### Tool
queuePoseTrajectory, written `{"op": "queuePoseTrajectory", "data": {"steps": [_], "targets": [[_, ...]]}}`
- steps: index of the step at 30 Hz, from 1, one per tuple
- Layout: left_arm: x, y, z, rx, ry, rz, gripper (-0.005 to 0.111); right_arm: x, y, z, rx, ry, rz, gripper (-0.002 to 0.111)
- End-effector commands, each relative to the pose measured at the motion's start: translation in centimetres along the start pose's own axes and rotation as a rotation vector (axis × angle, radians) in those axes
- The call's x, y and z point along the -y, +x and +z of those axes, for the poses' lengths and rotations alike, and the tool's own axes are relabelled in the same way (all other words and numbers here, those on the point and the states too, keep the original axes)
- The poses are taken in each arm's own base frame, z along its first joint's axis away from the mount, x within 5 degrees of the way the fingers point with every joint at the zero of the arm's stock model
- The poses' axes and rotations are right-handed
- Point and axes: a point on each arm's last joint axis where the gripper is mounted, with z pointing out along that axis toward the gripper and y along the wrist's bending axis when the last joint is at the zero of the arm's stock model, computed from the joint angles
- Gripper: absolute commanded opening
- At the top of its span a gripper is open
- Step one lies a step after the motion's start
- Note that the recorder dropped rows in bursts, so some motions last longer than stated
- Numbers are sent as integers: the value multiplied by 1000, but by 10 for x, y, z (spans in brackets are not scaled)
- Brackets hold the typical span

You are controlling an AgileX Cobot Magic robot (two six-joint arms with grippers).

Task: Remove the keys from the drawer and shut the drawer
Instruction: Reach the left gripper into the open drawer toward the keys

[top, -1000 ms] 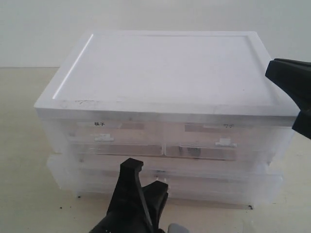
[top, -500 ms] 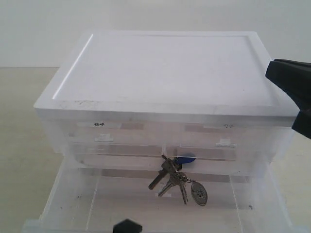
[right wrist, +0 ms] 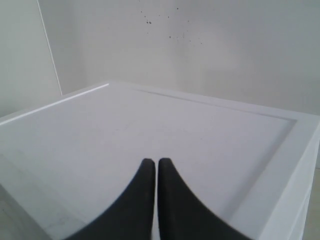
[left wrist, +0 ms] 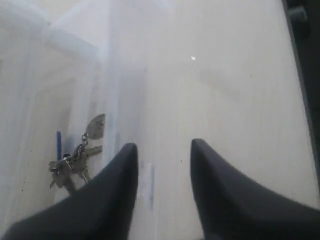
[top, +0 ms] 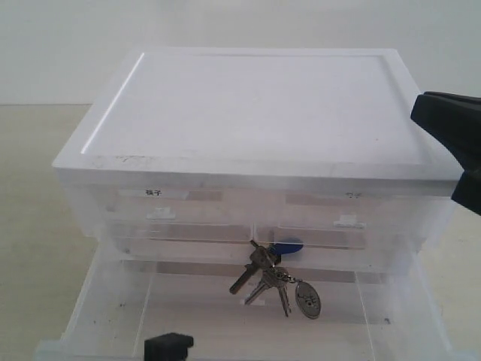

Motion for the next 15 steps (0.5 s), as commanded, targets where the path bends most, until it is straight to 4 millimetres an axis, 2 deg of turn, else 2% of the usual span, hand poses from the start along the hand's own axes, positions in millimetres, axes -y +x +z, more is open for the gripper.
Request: {"op": "queuePoseTrajectory", "data": {"steps": [1, 4, 7, 9, 11, 15], "targets": [[-22, -22, -17, 119, -30, -221, 54, 1, -1, 0, -1, 5, -4, 0], [-47, -33, -20, 141, -85, -373, 57, 1, -1, 0, -1, 5, -4, 0], [-72, -35, -9, 79, -108, -570, 57, 1, -1, 0, -4, 9, 1, 0], [-83, -30, 3, 35, -82, -664, 57, 2, 0, 0, -6, 12, 1, 0], [-92, -25, 16, 23, -43, -687, 57, 2, 0, 0, -6, 12, 3, 0], [-109, -7, 37, -46, -91, -776, 57, 2, 0, 0, -8, 12, 4, 0]]}}
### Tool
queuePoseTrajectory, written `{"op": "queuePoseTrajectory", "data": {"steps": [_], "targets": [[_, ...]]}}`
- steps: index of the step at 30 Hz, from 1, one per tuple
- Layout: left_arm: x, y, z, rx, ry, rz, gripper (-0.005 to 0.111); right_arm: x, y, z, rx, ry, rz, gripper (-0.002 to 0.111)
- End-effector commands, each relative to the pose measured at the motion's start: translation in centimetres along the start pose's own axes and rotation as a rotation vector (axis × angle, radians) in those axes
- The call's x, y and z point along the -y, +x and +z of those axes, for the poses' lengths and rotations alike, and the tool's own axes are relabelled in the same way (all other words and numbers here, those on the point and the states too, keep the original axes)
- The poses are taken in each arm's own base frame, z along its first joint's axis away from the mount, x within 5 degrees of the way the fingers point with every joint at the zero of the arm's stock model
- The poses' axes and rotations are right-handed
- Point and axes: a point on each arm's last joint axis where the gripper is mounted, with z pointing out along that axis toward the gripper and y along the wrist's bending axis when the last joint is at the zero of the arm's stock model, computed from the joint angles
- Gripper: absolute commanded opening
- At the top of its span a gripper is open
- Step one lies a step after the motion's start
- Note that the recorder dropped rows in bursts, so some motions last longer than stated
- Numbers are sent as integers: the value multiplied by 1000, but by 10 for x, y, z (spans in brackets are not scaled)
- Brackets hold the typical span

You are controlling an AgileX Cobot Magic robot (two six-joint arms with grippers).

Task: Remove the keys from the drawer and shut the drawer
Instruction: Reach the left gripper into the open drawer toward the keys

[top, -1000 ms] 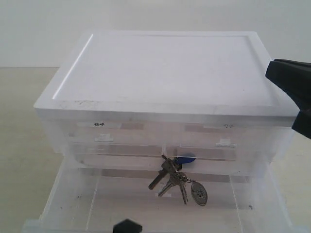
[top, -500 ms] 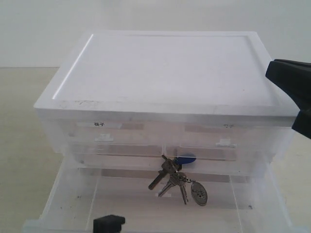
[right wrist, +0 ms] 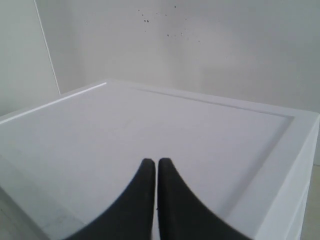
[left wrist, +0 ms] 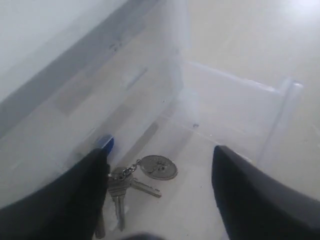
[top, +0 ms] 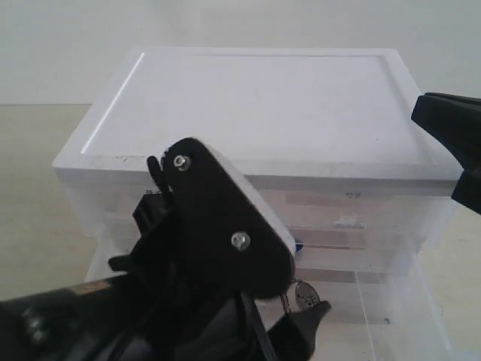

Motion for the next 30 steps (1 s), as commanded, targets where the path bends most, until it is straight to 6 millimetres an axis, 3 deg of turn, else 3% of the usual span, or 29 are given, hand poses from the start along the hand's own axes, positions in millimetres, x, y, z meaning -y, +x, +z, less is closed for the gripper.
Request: {"op": "queuePoseTrajectory", "data": {"steps": [1, 7, 17, 20, 26, 30], "targets": [[-23, 5, 26, -64, -39, -101, 57, 1, -1, 0, -2, 3, -4, 0], [-32, 15, 55, -133, 33, -145, 60, 1, -1, 0, -2, 3, -2, 0], [-29, 30, 91, -227, -38, -129, 65, 1, -1, 0, -3, 2, 1, 0], [-35, 34, 94, -245, -115, -163, 67, 1, -1, 0, -4, 1, 8, 0], [-34, 35, 94, -246, -112, -193, 69, 0, -1, 0, -3, -1, 8, 0], [-33, 36, 96, -251, -105, -207, 61, 0, 0, 0, -7, -3, 3, 0]]}}
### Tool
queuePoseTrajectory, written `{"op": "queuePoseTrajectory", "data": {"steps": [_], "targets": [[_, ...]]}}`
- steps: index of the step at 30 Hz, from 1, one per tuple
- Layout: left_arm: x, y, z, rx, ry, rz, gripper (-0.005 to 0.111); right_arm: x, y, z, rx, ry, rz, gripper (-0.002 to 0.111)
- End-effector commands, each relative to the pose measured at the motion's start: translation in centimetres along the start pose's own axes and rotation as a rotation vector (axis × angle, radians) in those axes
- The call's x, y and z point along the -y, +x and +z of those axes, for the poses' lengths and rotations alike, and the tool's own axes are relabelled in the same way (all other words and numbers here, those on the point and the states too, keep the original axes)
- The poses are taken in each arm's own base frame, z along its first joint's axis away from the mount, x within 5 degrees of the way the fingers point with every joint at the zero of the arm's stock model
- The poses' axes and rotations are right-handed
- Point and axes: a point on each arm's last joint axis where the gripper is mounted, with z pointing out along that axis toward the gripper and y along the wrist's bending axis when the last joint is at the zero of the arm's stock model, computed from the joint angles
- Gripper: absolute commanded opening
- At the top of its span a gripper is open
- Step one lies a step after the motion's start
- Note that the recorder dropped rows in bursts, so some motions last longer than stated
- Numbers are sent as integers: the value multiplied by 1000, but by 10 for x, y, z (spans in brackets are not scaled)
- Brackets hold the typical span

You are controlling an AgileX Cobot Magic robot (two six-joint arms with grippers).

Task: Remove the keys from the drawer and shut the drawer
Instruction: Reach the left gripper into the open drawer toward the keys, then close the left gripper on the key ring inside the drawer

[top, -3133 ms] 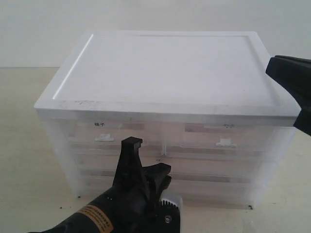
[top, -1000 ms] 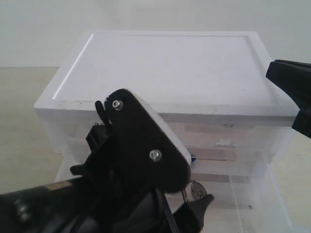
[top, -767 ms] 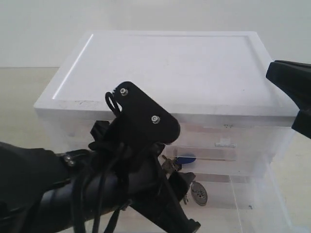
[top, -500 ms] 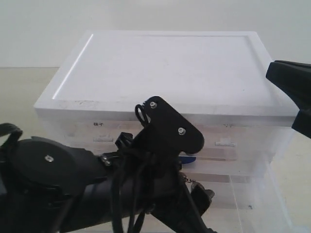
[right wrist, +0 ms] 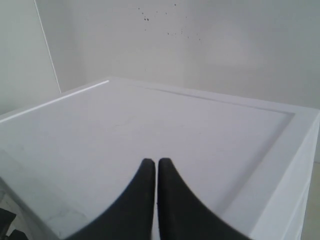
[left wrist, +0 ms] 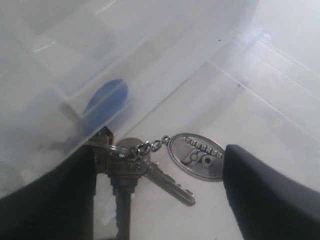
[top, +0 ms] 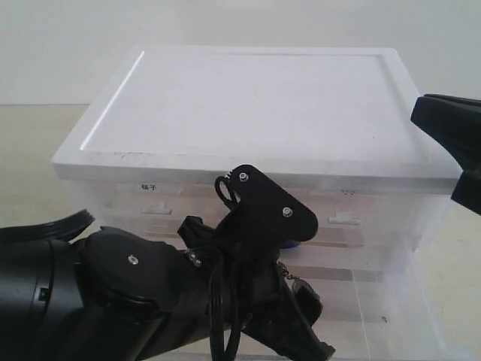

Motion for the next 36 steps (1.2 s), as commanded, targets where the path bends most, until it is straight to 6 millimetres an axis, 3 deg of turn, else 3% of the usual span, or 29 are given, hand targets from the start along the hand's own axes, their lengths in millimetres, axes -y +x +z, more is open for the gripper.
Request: {"op": "queuePoseTrajectory", "data": {"steps": [1, 6, 13, 17, 22, 27, 30, 35, 36], "targets": [[-6, 1, 3, -7, -56, -61, 61, 0, -1, 0, -4, -1, -4, 0], [-5, -10, -9, 40, -24, -83, 77, 0, -1, 0, -4, -1, -2, 0], [-19, -16, -20, 80, -150, -102, 78, 0, -1, 0, -4, -1, -2, 0], [-12, -12, -13, 58, -88, -108, 78, 0, -1, 0, -4, -1, -2, 0], [-20, -2, 1, 16, -219, -124, 78, 0, -1, 0, -5, -1, -1, 0], [-20, 9, 14, -26, -244, -151, 77, 0, -1, 0, -5, -2, 1, 0], [-18, 11, 17, -33, -238, -160, 65, 0, -1, 0, -5, -2, 1, 0], [-6, 10, 19, -38, -91, -94, 5, 0, -1, 0, -5, -2, 1, 0], [-3, 10, 20, -40, -58, -78, 6, 0, -1, 0, -5, -2, 1, 0]]}}
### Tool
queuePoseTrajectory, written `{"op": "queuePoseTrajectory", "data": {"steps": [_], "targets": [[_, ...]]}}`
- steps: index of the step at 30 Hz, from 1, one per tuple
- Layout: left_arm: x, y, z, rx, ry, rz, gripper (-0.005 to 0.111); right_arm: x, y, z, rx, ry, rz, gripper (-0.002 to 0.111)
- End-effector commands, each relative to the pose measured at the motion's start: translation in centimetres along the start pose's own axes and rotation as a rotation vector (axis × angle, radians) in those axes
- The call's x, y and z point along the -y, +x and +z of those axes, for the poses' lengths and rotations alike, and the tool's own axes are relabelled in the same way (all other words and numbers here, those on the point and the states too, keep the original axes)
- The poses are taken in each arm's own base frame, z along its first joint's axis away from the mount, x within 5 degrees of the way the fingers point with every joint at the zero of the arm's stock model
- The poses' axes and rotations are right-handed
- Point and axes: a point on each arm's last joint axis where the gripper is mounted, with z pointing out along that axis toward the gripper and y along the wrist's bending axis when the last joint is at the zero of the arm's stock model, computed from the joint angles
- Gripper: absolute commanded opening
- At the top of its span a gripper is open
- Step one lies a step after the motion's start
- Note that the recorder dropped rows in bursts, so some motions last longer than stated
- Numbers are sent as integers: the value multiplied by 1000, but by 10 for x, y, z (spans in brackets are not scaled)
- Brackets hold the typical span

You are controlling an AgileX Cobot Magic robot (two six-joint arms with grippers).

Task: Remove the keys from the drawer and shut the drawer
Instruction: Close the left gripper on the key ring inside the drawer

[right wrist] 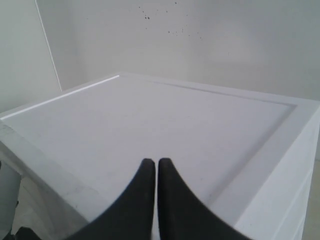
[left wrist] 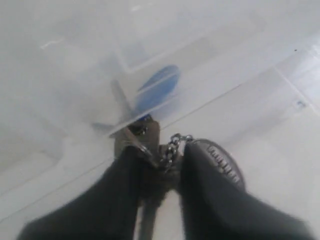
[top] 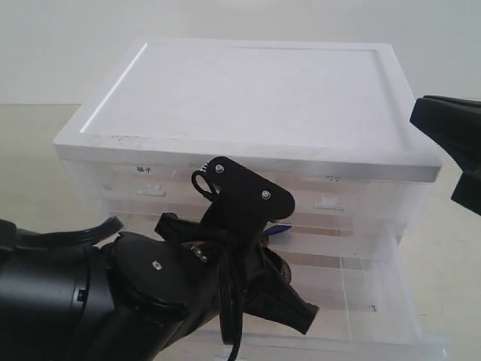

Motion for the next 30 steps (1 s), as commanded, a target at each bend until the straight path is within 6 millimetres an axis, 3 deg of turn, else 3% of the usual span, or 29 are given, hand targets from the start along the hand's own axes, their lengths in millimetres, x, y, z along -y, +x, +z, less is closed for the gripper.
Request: {"op": "queuePoseTrajectory", "data": {"steps": [1, 8, 15, 17, 19, 22, 23, 26, 30], "targets": [[13, 6, 2, -36, 155, 55, 5, 1, -1, 0, 0, 2, -8, 0], [12, -5, -13, 16, 189, 69, 5, 1, -1, 0, -2, 1, -9, 0], [16, -26, -61, 145, 243, 125, 5, 1, -1, 0, -2, 3, -7, 0], [16, -26, -63, 155, 243, 155, 5, 1, -1, 0, -2, 3, -7, 0], [16, -22, -57, 133, 224, 143, 22, 1, -1, 0, -2, 3, -7, 0], [10, -11, -39, 80, 98, 81, 75, 1, -1, 0, -3, 2, -8, 0], [10, -8, -34, 65, 66, 68, 80, 1, -1, 0, -3, 2, -6, 0], [4, 1, -12, 8, 19, 7, 78, 1, -1, 0, -4, 4, -6, 0], [-1, 1, 0, -1, 31, -42, 78, 1, -1, 0, -4, 4, -6, 0]]}}
